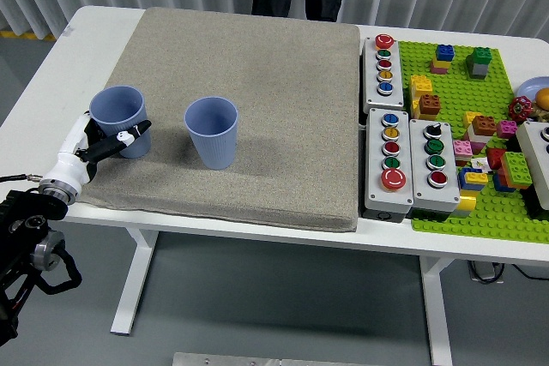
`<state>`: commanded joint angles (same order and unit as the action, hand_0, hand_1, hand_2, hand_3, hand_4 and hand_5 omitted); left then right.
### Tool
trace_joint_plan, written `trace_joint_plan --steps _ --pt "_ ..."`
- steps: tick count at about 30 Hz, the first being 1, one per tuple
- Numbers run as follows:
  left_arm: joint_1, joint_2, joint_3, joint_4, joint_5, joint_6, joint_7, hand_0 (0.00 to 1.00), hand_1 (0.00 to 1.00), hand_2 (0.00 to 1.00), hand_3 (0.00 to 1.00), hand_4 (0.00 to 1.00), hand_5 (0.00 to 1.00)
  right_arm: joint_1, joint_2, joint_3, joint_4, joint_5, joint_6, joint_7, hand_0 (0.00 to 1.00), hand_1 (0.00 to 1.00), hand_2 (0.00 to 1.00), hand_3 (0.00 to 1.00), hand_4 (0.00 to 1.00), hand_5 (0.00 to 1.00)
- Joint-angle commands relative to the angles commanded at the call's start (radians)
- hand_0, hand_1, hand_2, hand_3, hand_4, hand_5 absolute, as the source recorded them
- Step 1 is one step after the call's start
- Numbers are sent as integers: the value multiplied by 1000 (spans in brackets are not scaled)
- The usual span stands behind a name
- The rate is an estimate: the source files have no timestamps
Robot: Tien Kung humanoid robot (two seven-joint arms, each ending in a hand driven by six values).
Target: Pick cup pour cup place
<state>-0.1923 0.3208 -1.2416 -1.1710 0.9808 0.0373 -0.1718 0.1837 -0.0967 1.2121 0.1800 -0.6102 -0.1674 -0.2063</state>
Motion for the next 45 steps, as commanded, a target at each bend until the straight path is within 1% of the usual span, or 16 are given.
trace_joint_plan --steps 2,3,5,8,9,14,15,20,21,26,27,39,44,45 --pt "1 0 0 0 -3 3 0 971 945 998 998 926 241 0 0 1 0 -1 0 0 720 678 716 685 306 336" --pt "2 -1 -3 -1 -2 5 2 878 840 993 998 916 243 0 0 0 0 0 0 0 720 678 717 685 306 335" --pt "6 -1 -4 -6 4 12 4 878 840 993 998 916 243 0 0 0 0 0 0 0 720 678 717 685 306 335" --pt "8 -1 -1 -18 19 10 11 878 840 993 998 916 243 0 0 1 0 -1 0 0 720 678 717 685 306 335" --pt "9 -2 1 -24 25 15 12 811 733 838 854 907 246 1 0 1 0 -2 1 0 720 678 717 685 307 335" --pt "7 -5 10 -32 34 27 16 811 733 838 854 907 246 4 0 2 0 -3 1 -1 720 678 717 685 307 335" --pt "7 -6 12 -32 35 30 17 781 691 743 751 902 246 4 0 2 0 -3 1 -1 720 678 716 685 307 335" --pt "7 -6 14 -31 34 41 16 781 691 743 751 902 246 5 0 2 0 -1 1 -1 720 678 716 685 307 335" --pt "7 -7 16 -30 32 47 16 742 626 656 635 894 249 5 0 2 0 -1 1 -1 719 678 716 685 307 336" --pt "8 -7 17 -30 23 69 9 742 626 656 635 894 249 4 0 2 0 -1 2 -1 719 678 716 685 307 336" --pt "9 -7 17 -30 21 72 8 723 605 572 523 887 252 4 0 2 0 -1 2 -1 719 678 717 685 307 336" --pt "9 -7 14 -34 20 76 6 723 600 571 519 866 244 4 0 4 0 -4 2 -2 719 678 717 685 308 335" --pt "11 -6 9 -47 28 79 7 723 600 571 519 866 244 4 0 4 0 -4 2 -2 719 678 717 685 308 335" --pt "12 -3 -1 -65 48 93 8 719 594 572 513 860 240 4 0 5 0 -8 2 -3 720 678 716 685 308 335"
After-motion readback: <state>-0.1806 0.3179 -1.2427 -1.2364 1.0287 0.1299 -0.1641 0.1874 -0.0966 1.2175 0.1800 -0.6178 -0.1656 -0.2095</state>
